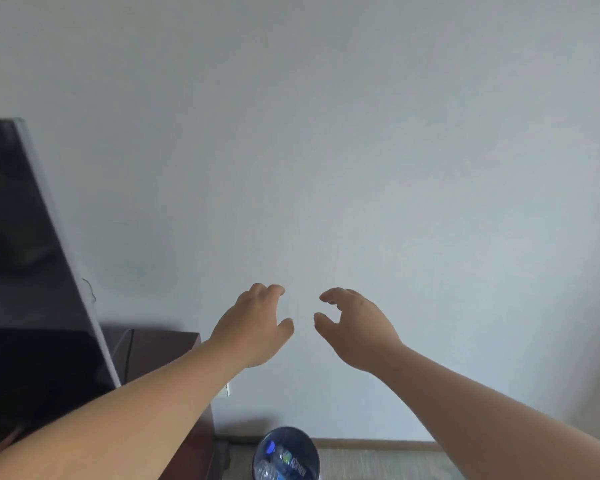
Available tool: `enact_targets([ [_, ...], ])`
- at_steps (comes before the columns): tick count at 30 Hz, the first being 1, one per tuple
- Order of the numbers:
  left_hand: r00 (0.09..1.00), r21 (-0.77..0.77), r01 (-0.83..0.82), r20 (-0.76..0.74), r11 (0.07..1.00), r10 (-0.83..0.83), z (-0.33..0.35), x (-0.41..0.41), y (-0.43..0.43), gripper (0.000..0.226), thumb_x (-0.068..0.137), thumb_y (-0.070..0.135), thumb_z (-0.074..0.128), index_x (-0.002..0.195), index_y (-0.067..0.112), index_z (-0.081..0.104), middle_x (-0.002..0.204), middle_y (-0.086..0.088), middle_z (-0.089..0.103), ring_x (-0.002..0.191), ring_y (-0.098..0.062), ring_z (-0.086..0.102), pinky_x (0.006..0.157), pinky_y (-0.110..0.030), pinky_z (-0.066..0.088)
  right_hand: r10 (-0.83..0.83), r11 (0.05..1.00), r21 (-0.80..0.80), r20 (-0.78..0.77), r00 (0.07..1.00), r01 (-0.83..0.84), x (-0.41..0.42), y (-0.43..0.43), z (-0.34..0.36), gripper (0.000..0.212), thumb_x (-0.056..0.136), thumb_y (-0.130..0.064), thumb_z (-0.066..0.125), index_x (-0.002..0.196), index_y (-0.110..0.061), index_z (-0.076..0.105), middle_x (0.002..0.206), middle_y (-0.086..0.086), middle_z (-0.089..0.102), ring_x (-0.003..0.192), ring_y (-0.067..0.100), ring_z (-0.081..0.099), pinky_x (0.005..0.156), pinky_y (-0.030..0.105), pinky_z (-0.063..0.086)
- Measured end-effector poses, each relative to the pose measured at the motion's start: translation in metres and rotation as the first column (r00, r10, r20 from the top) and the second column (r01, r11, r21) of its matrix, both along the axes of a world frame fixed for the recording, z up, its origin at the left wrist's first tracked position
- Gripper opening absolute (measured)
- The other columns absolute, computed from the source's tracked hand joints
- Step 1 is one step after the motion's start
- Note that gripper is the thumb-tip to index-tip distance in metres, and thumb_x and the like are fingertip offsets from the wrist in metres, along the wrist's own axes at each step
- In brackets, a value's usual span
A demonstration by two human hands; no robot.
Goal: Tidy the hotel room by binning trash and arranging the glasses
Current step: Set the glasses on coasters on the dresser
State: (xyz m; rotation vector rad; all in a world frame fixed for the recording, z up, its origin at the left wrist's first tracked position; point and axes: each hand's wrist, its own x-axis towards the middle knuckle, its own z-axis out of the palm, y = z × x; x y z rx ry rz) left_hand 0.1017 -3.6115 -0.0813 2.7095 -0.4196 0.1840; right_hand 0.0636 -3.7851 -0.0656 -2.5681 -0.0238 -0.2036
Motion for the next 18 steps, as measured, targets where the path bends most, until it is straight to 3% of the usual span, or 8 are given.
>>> enact_targets([
  [11, 0.976, -0.03, -0.173, 0.128, 0.985, 0.175, 0.054, -0.08, -0.014, 0.053, 0.093, 0.041, 0.044, 0.141, 0.024, 0.029, 0.14, 0.002, 0.037, 0.127, -0.019, 0.038, 0.095, -0.035, 0.041, 0.206, 0.978, -0.018, 0.171, 0.964, -0.206, -0.042, -0.013, 0.049, 0.043, 0.093, -0.042, 0.052, 0.133, -0.027, 0.049, 0.135, -0.011, 0.05, 0.109, 0.007, 0.055, 0.084, 0.024, 0.042],
  [18, 0.955, 0.031, -0.273, 0.128, 0.962, 0.267, 0.052, -0.137, -0.008, 0.053, 0.093, 0.041, 0.044, 0.141, 0.023, 0.03, 0.137, 0.0, 0.04, 0.125, -0.02, 0.04, 0.095, -0.039, 0.042, 0.331, 0.939, 0.039, 0.172, 0.928, -0.342, -0.067, 0.003, 0.044, 0.043, 0.092, -0.041, 0.053, 0.132, -0.027, 0.05, 0.135, -0.011, 0.05, 0.115, 0.009, 0.054, 0.089, 0.027, 0.044],
])
